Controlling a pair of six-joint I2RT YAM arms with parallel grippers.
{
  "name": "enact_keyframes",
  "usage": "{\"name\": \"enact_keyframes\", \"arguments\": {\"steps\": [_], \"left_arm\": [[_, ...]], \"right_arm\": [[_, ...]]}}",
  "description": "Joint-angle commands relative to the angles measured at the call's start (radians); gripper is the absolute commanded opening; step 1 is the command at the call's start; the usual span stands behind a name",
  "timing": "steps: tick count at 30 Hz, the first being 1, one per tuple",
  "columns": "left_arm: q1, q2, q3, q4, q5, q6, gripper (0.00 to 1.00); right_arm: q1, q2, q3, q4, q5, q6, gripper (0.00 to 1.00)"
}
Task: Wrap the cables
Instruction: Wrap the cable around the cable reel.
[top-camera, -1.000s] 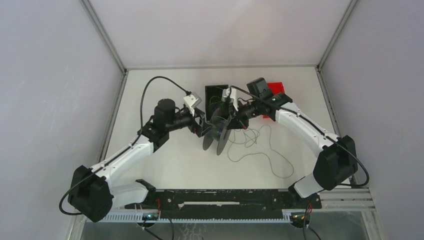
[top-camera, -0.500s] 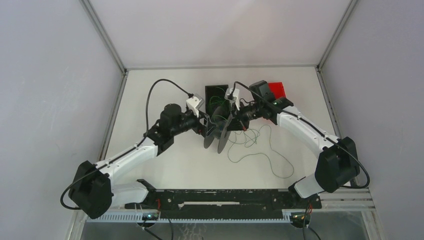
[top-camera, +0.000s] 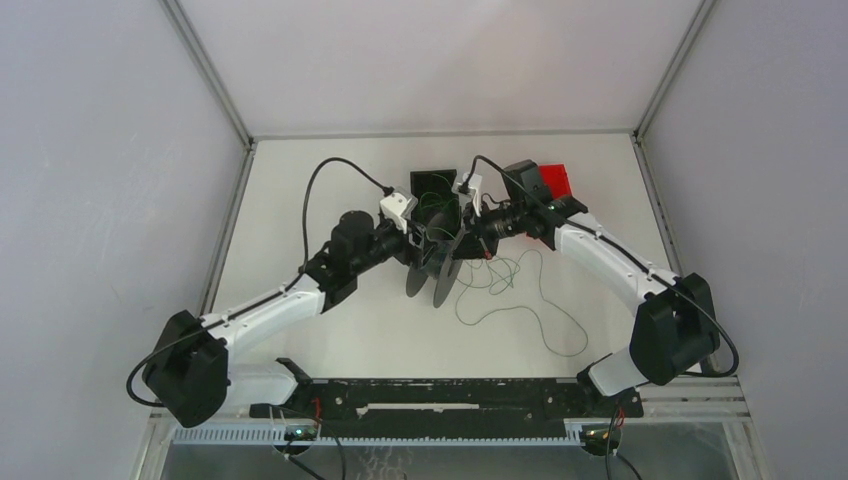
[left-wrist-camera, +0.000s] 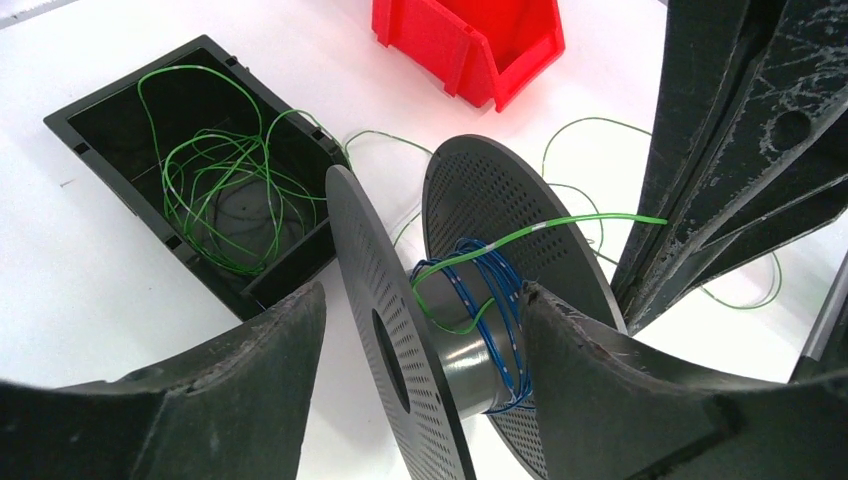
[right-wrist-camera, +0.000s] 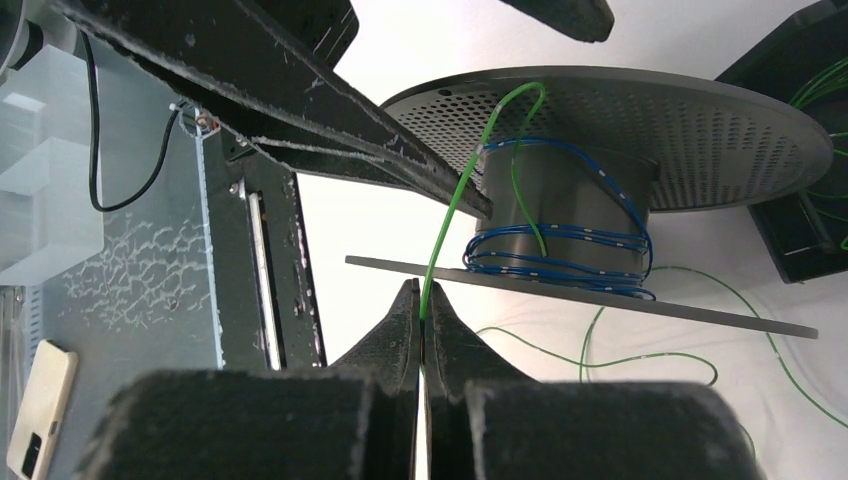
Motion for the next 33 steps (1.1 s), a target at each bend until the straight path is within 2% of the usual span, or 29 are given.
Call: {"name": "enact_keyframes", "arguments": {"steps": [1,15,27,33], "left_arm": [[-0.024,0.005,0.003,0.050,-0.063,0.023,0.73],[-0.064,0.027,0.017,0.022,-0.163,0.054,0.59],[-0.077,0.049,0.037,0.002,-0.191,0.037,0.47],[-0.077,0.054,0.040,-0.002,-0.191,0.039,0.39]], "right_arm": [[-0.007,-0.012,0.000,0.048,-0.027,0.035,0.00],[-0.020,0.000,-0.001,0.041,-0.036,0.026,0.00],[-0.019,0.013,-0.001,0.037,-0.033,0.013,0.00],[-0.019,0.013,-0.001,0.034,-0.026,0.009,0.00]]}}
